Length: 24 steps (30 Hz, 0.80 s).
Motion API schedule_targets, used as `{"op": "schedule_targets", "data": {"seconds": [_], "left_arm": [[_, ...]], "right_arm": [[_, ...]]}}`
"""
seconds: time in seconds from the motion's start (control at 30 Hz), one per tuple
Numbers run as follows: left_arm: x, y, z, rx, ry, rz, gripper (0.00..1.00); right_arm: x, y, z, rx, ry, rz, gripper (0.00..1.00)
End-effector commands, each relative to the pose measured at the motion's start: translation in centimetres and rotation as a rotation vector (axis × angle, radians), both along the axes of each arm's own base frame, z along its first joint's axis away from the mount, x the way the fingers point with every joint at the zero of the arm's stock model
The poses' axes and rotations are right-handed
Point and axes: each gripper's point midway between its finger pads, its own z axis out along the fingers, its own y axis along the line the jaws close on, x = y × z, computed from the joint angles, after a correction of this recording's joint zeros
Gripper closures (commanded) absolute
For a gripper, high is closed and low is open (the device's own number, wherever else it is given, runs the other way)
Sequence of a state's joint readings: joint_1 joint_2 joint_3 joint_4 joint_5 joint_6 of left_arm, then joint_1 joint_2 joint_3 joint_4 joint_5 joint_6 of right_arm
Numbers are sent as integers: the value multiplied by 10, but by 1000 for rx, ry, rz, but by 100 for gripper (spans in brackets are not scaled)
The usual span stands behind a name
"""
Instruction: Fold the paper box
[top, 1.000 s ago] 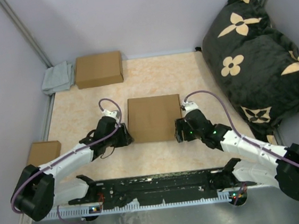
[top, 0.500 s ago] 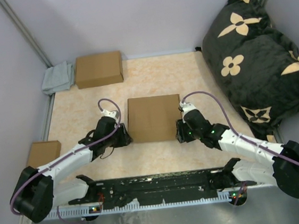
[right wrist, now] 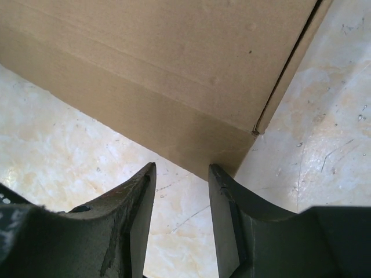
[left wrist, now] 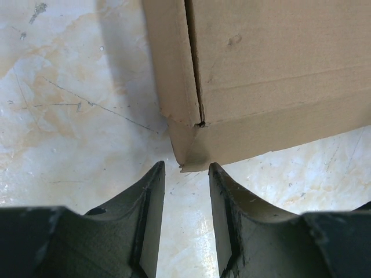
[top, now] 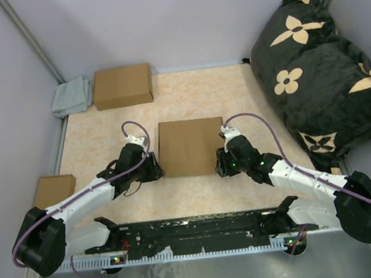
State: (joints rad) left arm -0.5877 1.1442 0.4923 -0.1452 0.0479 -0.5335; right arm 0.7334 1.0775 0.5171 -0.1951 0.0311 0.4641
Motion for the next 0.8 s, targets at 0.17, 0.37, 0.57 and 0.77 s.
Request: {"op": "schedule_targets", "data": {"seconds": [0.17, 0.37, 0.57, 0.77], "left_arm": [[11, -5, -1, 19, -16, -12, 58], [17, -13, 0, 2, -7, -12, 58], [18, -20, 34, -65, -47, -18, 59], [9, -17, 60, -112, -90, -24, 82]], "right_arm": [[17, 0, -19, -35, -38, -51, 59], [18, 12, -18, -11, -26, -12, 60], [8, 14, 41, 59, -77, 41, 62], [54, 29, 134, 105, -289, 15, 79]]}}
